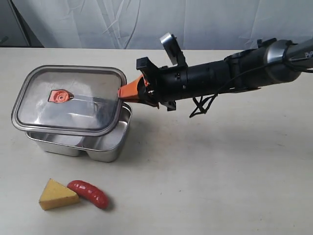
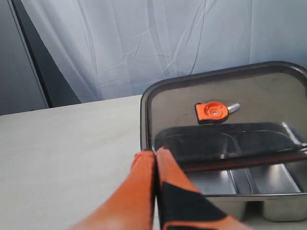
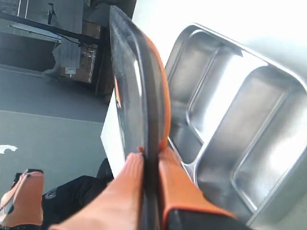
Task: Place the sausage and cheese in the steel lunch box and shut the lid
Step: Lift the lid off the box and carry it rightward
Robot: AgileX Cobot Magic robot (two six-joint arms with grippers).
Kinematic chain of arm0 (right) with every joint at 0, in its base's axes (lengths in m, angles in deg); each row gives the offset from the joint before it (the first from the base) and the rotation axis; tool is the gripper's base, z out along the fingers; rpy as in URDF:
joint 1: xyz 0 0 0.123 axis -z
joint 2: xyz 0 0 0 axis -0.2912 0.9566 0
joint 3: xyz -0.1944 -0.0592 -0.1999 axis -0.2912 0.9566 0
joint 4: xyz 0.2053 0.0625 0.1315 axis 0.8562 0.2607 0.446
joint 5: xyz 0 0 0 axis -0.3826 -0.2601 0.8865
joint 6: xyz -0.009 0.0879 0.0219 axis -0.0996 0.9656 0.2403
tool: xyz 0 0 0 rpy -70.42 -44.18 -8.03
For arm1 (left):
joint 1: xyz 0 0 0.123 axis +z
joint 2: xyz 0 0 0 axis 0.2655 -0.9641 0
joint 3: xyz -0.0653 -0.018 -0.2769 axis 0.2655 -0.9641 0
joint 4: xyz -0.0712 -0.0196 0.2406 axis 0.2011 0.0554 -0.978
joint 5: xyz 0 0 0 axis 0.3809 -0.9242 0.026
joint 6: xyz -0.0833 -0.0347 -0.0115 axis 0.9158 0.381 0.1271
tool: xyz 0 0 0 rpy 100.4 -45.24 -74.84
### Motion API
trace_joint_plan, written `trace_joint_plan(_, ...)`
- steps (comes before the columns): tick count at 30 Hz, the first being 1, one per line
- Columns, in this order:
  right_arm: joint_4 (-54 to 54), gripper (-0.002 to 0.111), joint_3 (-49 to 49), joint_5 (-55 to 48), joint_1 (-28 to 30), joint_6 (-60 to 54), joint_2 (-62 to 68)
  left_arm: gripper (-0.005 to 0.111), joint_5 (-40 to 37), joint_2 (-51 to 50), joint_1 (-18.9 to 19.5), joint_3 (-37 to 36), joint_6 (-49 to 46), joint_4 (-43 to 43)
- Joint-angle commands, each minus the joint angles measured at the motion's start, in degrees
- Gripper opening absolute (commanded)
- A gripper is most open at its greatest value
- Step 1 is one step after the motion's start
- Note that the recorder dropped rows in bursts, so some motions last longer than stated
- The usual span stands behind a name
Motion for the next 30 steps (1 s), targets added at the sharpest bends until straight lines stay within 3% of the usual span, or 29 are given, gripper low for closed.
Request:
trace_joint_plan(1, 0.2, -0.001, -0.2, 2.9, 2.1, -0.2, -5.4, 0.000, 0.4, 0.4, -0.3, -0.2, 0.1, 0.0)
trace_joint_plan(5, 0.2, -0.001, -0.2, 7.8, 5.6, -0.2, -11.0, 0.000, 0.4, 0.4, -0.3, -0.2, 0.1, 0.0)
trace_joint_plan(8, -6.8, -0.001, -0.2, 13.8, 8.3, -0.2, -16.2, 0.000, 0.4, 0.4, -0.3, -0.2, 0.1, 0.0)
trace_joint_plan(15, -42.1, -0.001, -0.2, 31.2, 9.6, 5.8, -28.6, 0.000, 0.4, 0.4, -0.3, -0.2, 0.1, 0.0)
trace_joint_plan(19, -62.9, -0.001, -0.2, 32.3, 9.6, 6.7, -33.7, 0.000, 0.4, 0.4, -0.3, -0.2, 0.1, 0.0)
trace_joint_plan(24, -88.1, -0.001, -0.1, 28.2, 6.4, 6.3, -36.5, 0.000, 0.4, 0.4, -0.3, -0.2, 0.1, 0.0)
trace_joint_plan(30, -102.0, -0.001, 1.7, 26.4, -2.8, 7.4, -36.2, 0.000, 0.4, 0.4, -0.3, -0.2, 0.1, 0.0)
